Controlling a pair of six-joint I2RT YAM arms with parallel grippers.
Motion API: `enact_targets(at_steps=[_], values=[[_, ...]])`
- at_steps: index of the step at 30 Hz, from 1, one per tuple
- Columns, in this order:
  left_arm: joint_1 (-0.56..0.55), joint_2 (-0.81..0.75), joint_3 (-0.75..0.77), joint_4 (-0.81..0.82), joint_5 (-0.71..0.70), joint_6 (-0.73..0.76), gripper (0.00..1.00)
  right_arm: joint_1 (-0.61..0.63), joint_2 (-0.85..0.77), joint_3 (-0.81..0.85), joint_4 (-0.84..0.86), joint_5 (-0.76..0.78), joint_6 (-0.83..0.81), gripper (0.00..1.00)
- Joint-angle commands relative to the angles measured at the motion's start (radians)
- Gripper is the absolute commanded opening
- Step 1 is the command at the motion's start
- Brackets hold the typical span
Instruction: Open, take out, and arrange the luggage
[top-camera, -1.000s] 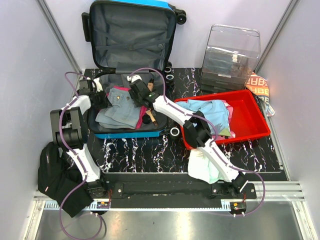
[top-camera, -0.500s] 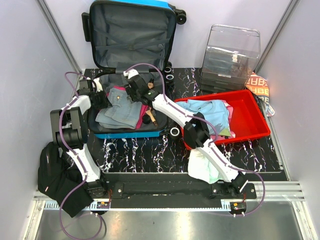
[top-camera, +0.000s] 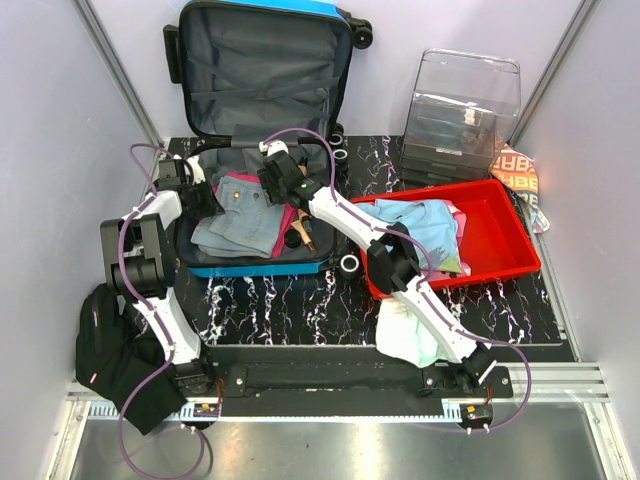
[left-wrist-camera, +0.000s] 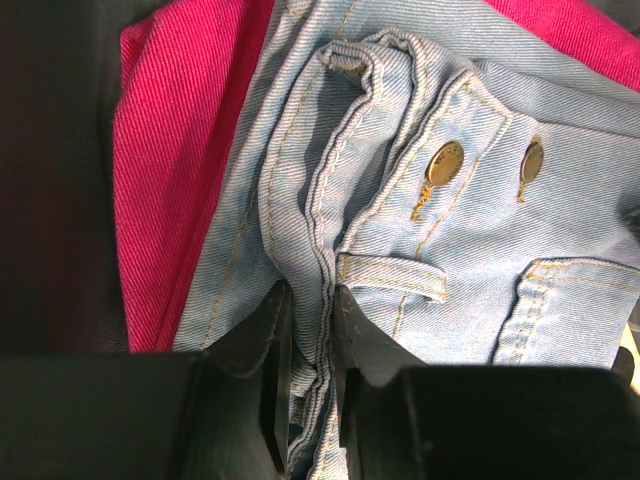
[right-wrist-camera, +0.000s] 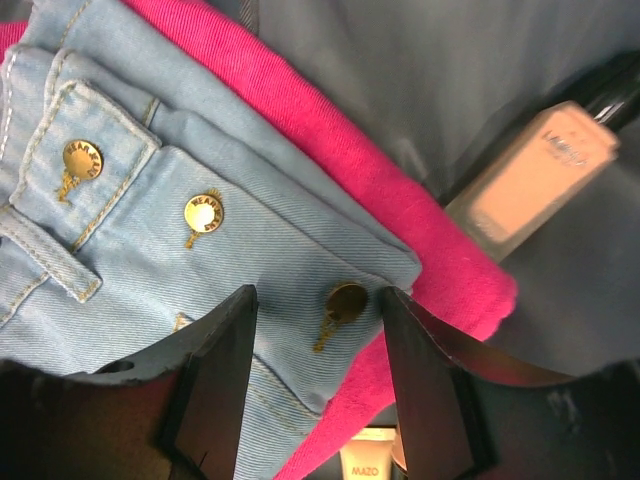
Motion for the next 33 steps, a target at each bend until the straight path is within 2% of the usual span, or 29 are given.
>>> enact_targets(at_steps=[1, 4, 6, 7, 8, 10, 13, 16, 17, 19, 20, 24, 27, 33], values=[[-0.005, -0.012, 0.024, -0.011, 0.010, 0.006, 0.07, 0.000, 0.029, 0.034, -0.009, -0.090, 0.039, 0.59], [-0.003, -0.010, 0.024, -0.008, 0.013, 0.002, 0.07, 0.000, 0.057, 0.071, -0.040, -0.120, 0.040, 0.59], [-0.005, -0.010, 0.026, -0.006, 0.015, 0.000, 0.08, 0.000, 0.061, 0.074, -0.036, -0.165, 0.033, 0.54], [-0.005, -0.010, 0.026, -0.006, 0.013, 0.000, 0.07, 0.000, 0.061, 0.076, -0.034, -0.179, 0.029, 0.49], [-0.006, -0.012, 0.029, -0.007, 0.013, 0.000, 0.07, 0.000, 0.058, 0.083, -0.029, -0.191, 0.025, 0.26], [-0.005, -0.018, 0.029, -0.007, 0.012, 0.003, 0.08, 0.001, 0.044, 0.073, -0.016, -0.188, 0.010, 0.09], [-0.005, -0.025, 0.032, -0.007, 0.004, 0.009, 0.08, 0.004, 0.012, 0.054, 0.004, -0.187, -0.010, 0.00], [-0.005, -0.035, 0.038, -0.011, -0.010, 0.022, 0.15, 0.007, -0.029, 0.031, 0.013, -0.191, -0.032, 0.00], [-0.005, -0.039, 0.040, -0.012, -0.013, 0.028, 0.21, 0.006, -0.057, 0.024, 0.014, -0.190, -0.036, 0.00], [-0.005, -0.047, 0.043, -0.014, -0.030, 0.037, 0.27, 0.009, -0.089, -0.010, 0.024, -0.182, -0.044, 0.00], [-0.005, -0.059, 0.044, -0.014, -0.036, 0.051, 0.35, 0.009, -0.129, -0.025, 0.029, -0.177, -0.047, 0.00], [-0.006, -0.076, 0.061, -0.012, -0.088, 0.094, 0.48, 0.009, -0.241, -0.142, 0.095, -0.136, -0.072, 0.00], [-0.005, -0.064, 0.092, -0.035, -0.093, 0.120, 0.53, 0.007, -0.307, -0.235, 0.132, -0.122, -0.099, 0.00], [-0.028, -0.013, 0.139, -0.081, -0.103, 0.129, 0.56, 0.000, -0.351, -0.314, 0.127, -0.116, -0.138, 0.00]])
